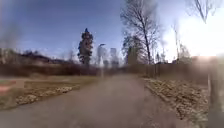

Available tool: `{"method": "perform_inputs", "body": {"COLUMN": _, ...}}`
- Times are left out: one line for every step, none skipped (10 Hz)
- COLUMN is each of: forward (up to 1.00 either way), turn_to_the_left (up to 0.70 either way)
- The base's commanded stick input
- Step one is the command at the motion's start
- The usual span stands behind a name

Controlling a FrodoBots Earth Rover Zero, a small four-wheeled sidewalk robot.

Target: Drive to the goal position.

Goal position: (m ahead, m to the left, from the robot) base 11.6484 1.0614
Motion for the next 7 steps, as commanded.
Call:
{"method": "perform_inputs", "body": {"forward": 0.85, "turn_to_the_left": 0.0}}
{"method": "perform_inputs", "body": {"forward": 0.85, "turn_to_the_left": 0.0}}
{"method": "perform_inputs", "body": {"forward": 0.85, "turn_to_the_left": 0.0}}
{"method": "perform_inputs", "body": {"forward": 0.85, "turn_to_the_left": 0.0}}
{"method": "perform_inputs", "body": {"forward": 0.85, "turn_to_the_left": 0.0}}
{"method": "perform_inputs", "body": {"forward": 0.85, "turn_to_the_left": 0.0}}
{"method": "perform_inputs", "body": {"forward": 0.85, "turn_to_the_left": 0.0}}
